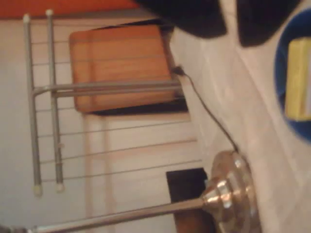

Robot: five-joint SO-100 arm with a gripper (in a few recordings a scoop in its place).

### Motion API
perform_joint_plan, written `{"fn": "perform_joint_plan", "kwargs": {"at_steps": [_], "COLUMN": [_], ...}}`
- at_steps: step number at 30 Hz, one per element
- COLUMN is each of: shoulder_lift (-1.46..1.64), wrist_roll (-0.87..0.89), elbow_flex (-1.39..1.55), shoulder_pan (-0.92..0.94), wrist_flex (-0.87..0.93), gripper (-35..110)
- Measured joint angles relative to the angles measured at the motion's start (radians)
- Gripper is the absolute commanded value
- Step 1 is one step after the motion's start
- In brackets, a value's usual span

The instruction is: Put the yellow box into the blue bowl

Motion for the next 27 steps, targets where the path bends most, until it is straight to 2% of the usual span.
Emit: {"fn": "perform_joint_plan", "kwargs": {"at_steps": [16, 27], "shoulder_lift": [0.106, 0.11], "wrist_roll": [-0.219, -0.242], "elbow_flex": [0.067, 0.067], "shoulder_pan": [0.0, 0.0], "wrist_flex": [0.0, 0.0], "gripper": [0, 0]}}
